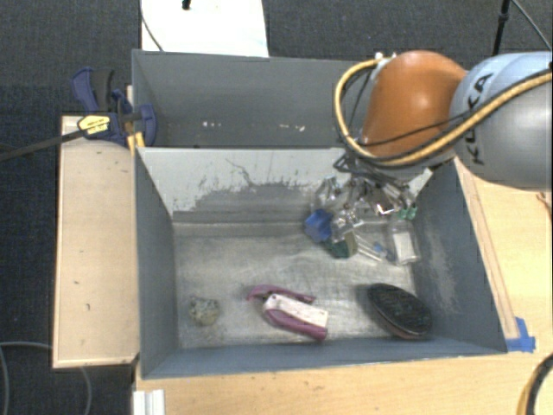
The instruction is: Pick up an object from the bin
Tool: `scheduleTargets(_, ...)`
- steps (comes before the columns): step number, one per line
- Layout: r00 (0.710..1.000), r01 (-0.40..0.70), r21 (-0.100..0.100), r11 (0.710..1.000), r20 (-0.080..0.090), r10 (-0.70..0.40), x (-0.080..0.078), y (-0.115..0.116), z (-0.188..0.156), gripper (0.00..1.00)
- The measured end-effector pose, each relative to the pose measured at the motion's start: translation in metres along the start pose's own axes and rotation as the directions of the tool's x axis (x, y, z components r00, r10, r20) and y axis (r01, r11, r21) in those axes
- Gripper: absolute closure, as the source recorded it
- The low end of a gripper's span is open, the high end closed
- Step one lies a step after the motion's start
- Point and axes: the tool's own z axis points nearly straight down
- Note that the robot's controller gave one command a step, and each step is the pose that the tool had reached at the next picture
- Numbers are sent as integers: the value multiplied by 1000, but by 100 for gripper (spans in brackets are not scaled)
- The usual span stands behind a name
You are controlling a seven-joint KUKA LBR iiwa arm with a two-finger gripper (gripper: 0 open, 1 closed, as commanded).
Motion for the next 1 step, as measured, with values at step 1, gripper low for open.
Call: scheduleTargets(1, 1000, -4, 0, 1000, 0, 4, -1, 0, -19, 100)
